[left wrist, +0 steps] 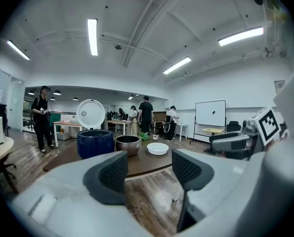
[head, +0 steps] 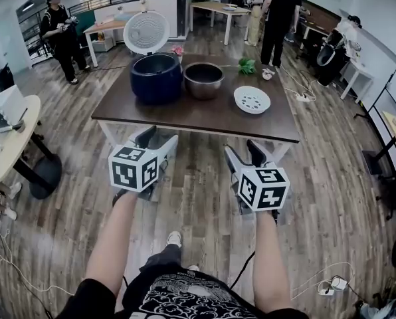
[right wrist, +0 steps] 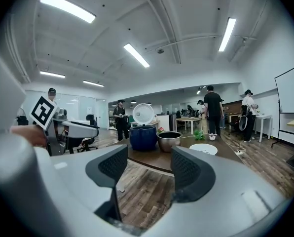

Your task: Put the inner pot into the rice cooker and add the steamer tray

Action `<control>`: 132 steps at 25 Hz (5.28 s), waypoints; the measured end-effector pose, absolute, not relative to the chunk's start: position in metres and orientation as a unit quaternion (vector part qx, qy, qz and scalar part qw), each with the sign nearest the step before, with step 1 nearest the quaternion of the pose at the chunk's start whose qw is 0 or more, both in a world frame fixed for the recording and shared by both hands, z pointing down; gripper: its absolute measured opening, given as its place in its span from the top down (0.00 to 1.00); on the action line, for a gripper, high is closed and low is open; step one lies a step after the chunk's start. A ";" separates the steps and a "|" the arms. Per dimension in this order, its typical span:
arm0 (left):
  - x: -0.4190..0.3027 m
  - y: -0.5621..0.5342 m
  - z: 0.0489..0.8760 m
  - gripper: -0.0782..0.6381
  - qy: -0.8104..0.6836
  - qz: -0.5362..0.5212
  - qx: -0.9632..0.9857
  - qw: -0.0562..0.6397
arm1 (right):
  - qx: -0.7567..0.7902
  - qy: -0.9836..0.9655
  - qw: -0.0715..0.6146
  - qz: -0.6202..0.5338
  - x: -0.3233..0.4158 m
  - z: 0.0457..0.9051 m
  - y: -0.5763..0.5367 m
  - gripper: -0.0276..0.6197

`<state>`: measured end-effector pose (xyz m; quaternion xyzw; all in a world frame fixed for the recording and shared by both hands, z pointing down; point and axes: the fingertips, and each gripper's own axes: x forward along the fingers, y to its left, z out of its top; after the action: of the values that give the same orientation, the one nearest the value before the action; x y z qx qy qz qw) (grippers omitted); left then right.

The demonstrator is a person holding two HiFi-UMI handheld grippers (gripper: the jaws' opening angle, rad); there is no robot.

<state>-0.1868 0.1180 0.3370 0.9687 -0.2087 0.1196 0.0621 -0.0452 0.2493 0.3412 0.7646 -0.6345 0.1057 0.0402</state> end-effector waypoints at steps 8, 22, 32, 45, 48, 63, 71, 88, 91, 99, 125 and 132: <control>-0.169 0.088 0.340 0.36 -0.210 0.116 0.968 0.071 | 0.763 -0.636 0.045 0.103 -0.027 0.343 0.223 0.48; -0.115 -0.039 0.353 0.28 -0.214 0.110 0.966 0.097 | 0.774 -0.623 0.047 0.103 0.032 0.344 0.110 0.40; -0.067 -0.130 0.348 0.28 -0.204 0.107 0.969 0.092 | 0.787 -0.606 0.053 0.106 0.078 0.338 0.027 0.40; -0.040 -0.202 0.344 0.28 -0.189 0.109 0.972 0.084 | 0.794 -0.594 0.053 0.115 0.098 0.336 -0.049 0.40; -0.033 -0.211 0.344 0.28 -0.188 0.107 0.973 0.086 | 0.794 -0.594 0.056 0.118 0.102 0.338 -0.058 0.40; 0.014 -0.234 0.349 0.28 -0.190 0.108 0.973 0.069 | 0.797 -0.591 0.046 0.113 0.153 0.346 -0.089 0.40; 0.047 -0.256 0.353 0.28 -0.229 0.116 0.965 0.052 | 0.774 -0.620 0.047 0.120 0.201 0.360 -0.124 0.40; 0.109 -0.285 0.367 0.28 -0.351 0.129 0.923 0.089 | 0.690 -0.704 0.081 0.145 0.303 0.377 -0.198 0.40; 0.116 -0.286 0.369 0.28 -0.362 0.126 0.918 0.101 | 0.676 -0.715 0.087 0.155 0.312 0.386 -0.208 0.40; 0.123 -0.285 0.393 0.28 -0.396 0.123 0.895 0.161 | 0.641 -0.737 0.102 0.187 0.325 0.413 -0.234 0.40; 0.125 -0.294 0.514 0.45 -0.454 0.129 0.807 0.355 | 0.582 -0.739 0.163 0.298 0.326 0.514 -0.282 0.55; 0.127 -0.296 0.520 0.57 -0.456 0.129 0.804 0.360 | 0.587 -0.728 0.175 0.308 0.324 0.525 -0.283 0.64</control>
<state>0.1272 -0.2961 0.5195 0.8036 -0.4563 0.1291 0.3596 0.3237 -0.2834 0.5246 0.5869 -0.7278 0.3084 0.1751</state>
